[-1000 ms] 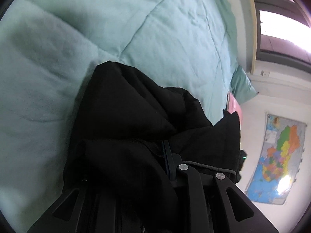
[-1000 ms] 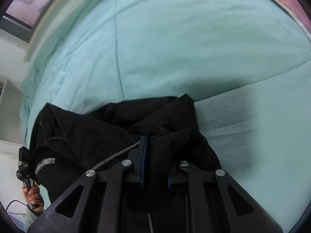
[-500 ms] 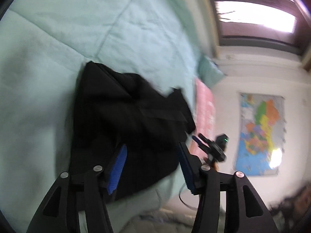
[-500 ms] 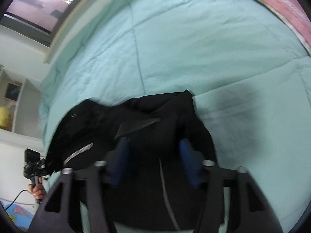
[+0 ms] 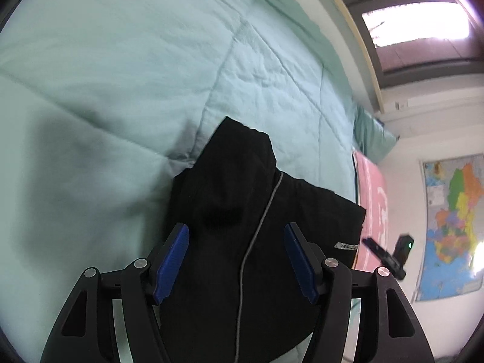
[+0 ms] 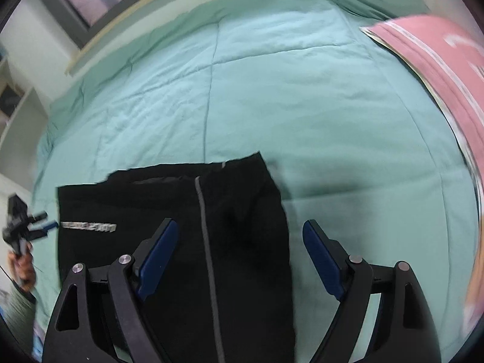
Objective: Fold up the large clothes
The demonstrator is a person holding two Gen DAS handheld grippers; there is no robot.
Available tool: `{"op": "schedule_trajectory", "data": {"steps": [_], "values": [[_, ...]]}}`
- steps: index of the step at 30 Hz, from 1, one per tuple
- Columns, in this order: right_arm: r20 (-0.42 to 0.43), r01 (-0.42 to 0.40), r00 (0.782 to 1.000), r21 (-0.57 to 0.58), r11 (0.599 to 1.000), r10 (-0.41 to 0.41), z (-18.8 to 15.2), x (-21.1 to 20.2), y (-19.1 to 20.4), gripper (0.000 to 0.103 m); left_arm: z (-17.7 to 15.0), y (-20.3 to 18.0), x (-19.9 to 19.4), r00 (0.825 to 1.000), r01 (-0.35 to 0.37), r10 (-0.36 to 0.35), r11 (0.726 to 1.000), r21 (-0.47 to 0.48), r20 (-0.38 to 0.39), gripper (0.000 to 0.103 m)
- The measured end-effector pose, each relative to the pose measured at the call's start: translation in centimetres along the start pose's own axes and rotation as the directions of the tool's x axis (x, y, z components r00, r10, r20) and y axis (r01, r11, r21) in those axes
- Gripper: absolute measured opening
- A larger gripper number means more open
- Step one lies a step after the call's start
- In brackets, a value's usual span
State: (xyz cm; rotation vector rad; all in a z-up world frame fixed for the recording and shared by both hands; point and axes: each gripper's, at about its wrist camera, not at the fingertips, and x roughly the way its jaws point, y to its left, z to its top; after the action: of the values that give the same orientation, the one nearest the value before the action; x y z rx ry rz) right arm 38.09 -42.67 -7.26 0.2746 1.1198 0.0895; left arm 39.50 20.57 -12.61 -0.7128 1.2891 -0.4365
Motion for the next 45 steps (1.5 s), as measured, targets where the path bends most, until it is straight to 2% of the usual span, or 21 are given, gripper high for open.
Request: {"op": "schedule_trajectory", "data": {"steps": [5, 7, 9, 10, 11, 12, 15, 18, 21, 23, 24, 25, 26, 29, 33, 36, 39, 40, 41, 43, 45], "values": [[-0.071, -0.004, 0.998, -0.106, 0.994, -0.003, 2.5, 5.3, -0.2, 0.087, 1.8, -0.2, 2.0, 0.998, -0.009, 0.012, 0.999, 0.046, -0.061, 0.067], [-0.099, -0.017, 0.995, -0.108, 0.994, 0.006, 3.2, 7.7, -0.7, 0.087, 2.5, 0.2, 2.5, 0.997, -0.009, 0.013, 0.998, 0.055, -0.073, 0.067], [-0.134, -0.073, 0.989, -0.081, 0.994, 0.062, 3.6, 10.0, -1.2, 0.084, 3.1, 0.6, 3.2, 0.996, -0.015, 0.019, 0.999, 0.041, -0.089, 0.067], [-0.149, -0.104, 0.984, -0.057, 0.993, 0.095, 3.6, 11.0, -1.5, 0.077, 3.1, 0.8, 3.4, 0.996, -0.015, 0.018, 0.999, 0.037, -0.093, 0.067], [-0.141, -0.130, 0.982, -0.041, 0.991, 0.123, 3.5, 11.4, -1.5, 0.054, 3.2, 1.0, 3.6, 0.996, -0.018, 0.021, 0.999, 0.029, -0.092, 0.067], [-0.130, -0.138, 0.983, -0.028, 0.990, 0.134, 3.4, 11.5, -1.5, 0.041, 3.1, 1.0, 3.3, 0.996, -0.019, 0.021, 0.999, 0.028, -0.089, 0.067], [-0.058, -0.081, 0.995, -0.035, 0.996, 0.078, 2.7, 10.2, -0.9, 0.035, 3.0, 0.8, 3.0, 0.997, -0.004, 0.007, 0.999, 0.045, -0.070, 0.067], [-0.008, -0.078, 0.997, -0.035, 0.996, 0.078, 2.1, 8.1, -0.5, 0.034, 3.0, 0.7, 3.0, 0.997, 0.025, -0.022, 0.999, 0.044, -0.079, 0.067], [-0.015, -0.071, 0.997, -0.052, 0.996, 0.070, 1.9, 7.4, -0.1, 0.034, 3.2, 0.5, 3.5, 0.995, 0.042, -0.039, 0.998, 0.042, -0.091, 0.067], [-0.022, -0.054, 0.998, -0.053, 0.997, 0.053, 2.1, 7.7, 0.0, 0.033, 3.2, 0.4, 3.7, 0.998, 0.008, -0.006, 0.999, 0.036, -0.061, 0.066], [-0.021, -0.039, 0.999, -0.052, 0.998, 0.038, 2.2, 7.7, 0.1, 0.031, 3.1, 0.2, 3.6, 0.999, -0.032, 0.033, 0.999, 0.031, -0.037, 0.057], [-0.015, -0.025, 1.000, -0.050, 0.998, 0.024, 2.2, 7.5, 0.2, 0.029, 3.0, 0.0, 3.5, 0.997, -0.076, 0.077, 0.996, 0.040, -0.016, 0.021], [-0.002, -0.011, 1.000, -0.048, 0.999, 0.010, 2.3, 7.1, 0.2, 0.027, 2.9, -0.3, 3.3, 0.996, -0.091, 0.091, 0.995, 0.050, -0.005, 0.012], [0.069, 0.037, 0.997, -0.029, 0.999, -0.035, 2.4, 4.3, 0.6, 0.024, 1.9, -2.5, 0.5, 0.991, -0.097, 0.086, 0.991, 0.098, 0.104, 0.009], [0.141, 0.076, 0.987, -0.029, 0.997, -0.071, 3.1, 0.4, 0.8, 0.024, 1.7, -6.0, -4.1, 0.979, -0.032, 0.001, 0.988, 0.149, 0.206, 0.008], [0.146, 0.101, 0.985, -0.032, 0.994, -0.095, 3.9, 0.6, 1.1, 0.024, 3.1, -7.1, -3.6, 0.967, -0.100, 0.057, 0.982, 0.162, 0.248, 0.008], [0.095, 0.129, 0.987, 0.018, 0.992, -0.130, 4.4, 4.0, 0.3, 0.024, 4.9, -4.8, 0.2, 0.965, -0.181, 0.162, 0.981, 0.075, 0.206, 0.008], [0.061, 0.129, 0.989, 0.048, 0.990, -0.132, 4.4, 5.8, -0.5, 0.024, 5.5, -3.2, 2.6, 0.958, -0.239, 0.230, 0.970, 0.036, 0.171, 0.009], [0.032, 0.126, 0.991, 0.066, 0.990, -0.129, 4.3, 7.3, -0.9, 0.024, 5.8, -1.9, 4.3, 0.957, -0.258, 0.256, 0.966, 0.002, 0.135, 0.009], [-0.052, 0.130, 0.991, 0.110, 0.985, -0.125, 3.8, 11.0, -2.1, 0.024, 6.0, 0.7, 7.4, 0.959, -0.271, 0.275, 0.960, -0.064, 0.065, 0.011], [-0.111, 0.157, 0.983, 0.108, 0.982, -0.145, 3.3, 13.5, -2.3, 0.025, 6.2, 1.8, 8.5, 0.960, -0.271, 0.275, 0.959, -0.085, 0.050, 0.015]]}}
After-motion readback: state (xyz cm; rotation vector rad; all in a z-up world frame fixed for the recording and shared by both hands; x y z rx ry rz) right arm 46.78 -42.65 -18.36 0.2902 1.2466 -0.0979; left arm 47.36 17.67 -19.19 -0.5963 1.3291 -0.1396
